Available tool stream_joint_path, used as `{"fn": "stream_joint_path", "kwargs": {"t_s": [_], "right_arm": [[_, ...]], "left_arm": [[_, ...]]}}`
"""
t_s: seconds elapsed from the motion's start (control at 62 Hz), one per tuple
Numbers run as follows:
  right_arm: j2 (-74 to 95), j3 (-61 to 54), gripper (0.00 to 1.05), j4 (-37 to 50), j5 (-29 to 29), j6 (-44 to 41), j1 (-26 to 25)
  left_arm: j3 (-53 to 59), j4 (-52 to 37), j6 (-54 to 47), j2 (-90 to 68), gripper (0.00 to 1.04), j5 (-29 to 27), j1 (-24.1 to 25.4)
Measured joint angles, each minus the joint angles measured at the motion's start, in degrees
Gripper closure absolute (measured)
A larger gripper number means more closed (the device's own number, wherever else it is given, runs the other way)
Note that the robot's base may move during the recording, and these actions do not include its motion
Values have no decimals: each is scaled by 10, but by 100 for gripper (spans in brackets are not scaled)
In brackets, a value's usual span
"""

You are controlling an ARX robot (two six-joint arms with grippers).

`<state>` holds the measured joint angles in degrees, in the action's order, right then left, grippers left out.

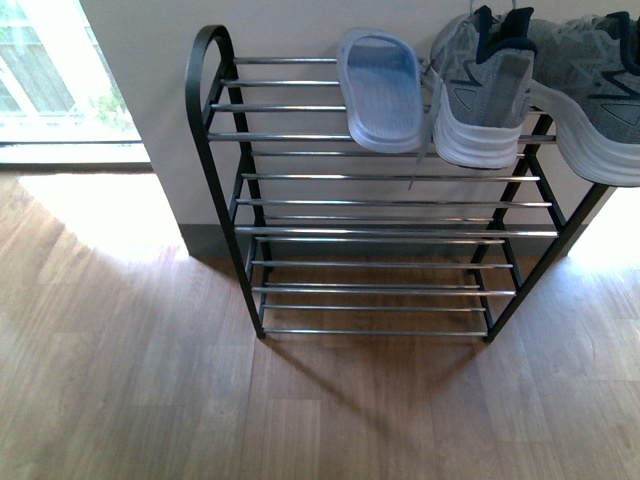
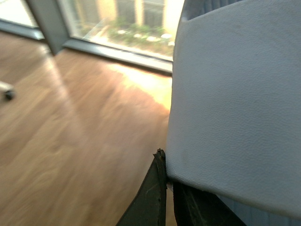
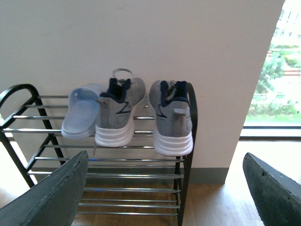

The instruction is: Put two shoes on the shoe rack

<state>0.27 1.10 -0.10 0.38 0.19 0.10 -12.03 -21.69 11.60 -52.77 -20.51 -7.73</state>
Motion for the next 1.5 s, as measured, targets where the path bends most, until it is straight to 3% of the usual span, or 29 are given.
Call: {"fn": "stream_joint_path", "kwargs": {"t_s": [0.129,0.258,0.467,0.693,0.854,0.951,1.112,1.305,1.499], "right_arm": [[0,0,9,0,-2,0,0],[0,0,9,0,-3,0,0],[0,0,9,0,-3,0,0],[0,0,9,0,-3,0,0],[0,0,9,0,-3,0,0],[0,0,9,0,-3,0,0],[0,0,9,0,-3,0,0],[0,0,9,0,-3,0,0],[0,0,9,0,-2,0,0]], "left_arm": [[-125,4,52,-118,103,1,-49],[-373,73,70,-352,103,42,-115],[-650,223,40,-600,103,42,-106],[-872,358,-6,-755,103,31,-98],[-1123,502,-58,-915,103,23,-104],[-1207,558,-74,-971,103,18,-106],[-1237,567,-97,-981,101,8,-107],[-1140,509,-94,-926,70,50,-109],[-948,408,-61,-749,38,89,-108]]}}
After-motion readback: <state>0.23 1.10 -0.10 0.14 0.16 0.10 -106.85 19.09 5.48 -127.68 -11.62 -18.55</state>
